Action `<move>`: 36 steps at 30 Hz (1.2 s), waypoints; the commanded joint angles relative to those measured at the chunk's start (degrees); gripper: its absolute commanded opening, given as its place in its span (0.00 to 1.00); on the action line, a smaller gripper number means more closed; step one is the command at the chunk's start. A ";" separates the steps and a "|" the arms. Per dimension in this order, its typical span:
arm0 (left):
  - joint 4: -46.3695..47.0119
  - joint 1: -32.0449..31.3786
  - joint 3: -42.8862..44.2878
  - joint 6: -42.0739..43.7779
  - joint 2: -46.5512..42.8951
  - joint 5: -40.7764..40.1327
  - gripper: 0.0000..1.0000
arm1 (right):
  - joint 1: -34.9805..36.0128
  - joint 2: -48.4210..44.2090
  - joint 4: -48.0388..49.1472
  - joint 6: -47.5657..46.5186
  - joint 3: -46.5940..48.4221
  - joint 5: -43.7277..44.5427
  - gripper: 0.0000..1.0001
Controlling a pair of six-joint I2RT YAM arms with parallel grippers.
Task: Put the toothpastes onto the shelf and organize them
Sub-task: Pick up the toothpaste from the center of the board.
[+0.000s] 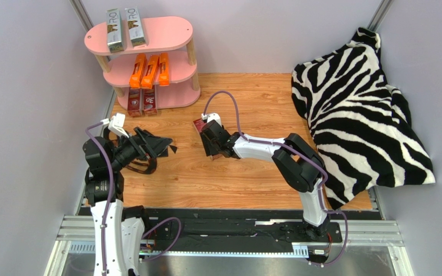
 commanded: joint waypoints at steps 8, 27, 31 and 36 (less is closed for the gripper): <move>2.15 0.02 -2.57 0.36 1.92 2.23 0.99 | 0.76 -11.18 6.76 7.80 -11.80 -4.60 0.41; 14.09 -13.69 -2.66 -2.71 17.82 -4.18 0.99 | 9.28 -36.59 1.49 12.55 -18.67 2.68 0.41; 18.30 -18.17 -2.39 -4.39 21.16 -5.76 0.99 | 10.96 -37.73 0.43 12.64 -18.23 4.45 0.41; 23.41 -22.21 -2.66 -7.28 24.33 -7.60 0.98 | 12.71 -38.18 0.17 12.99 -17.36 4.36 0.41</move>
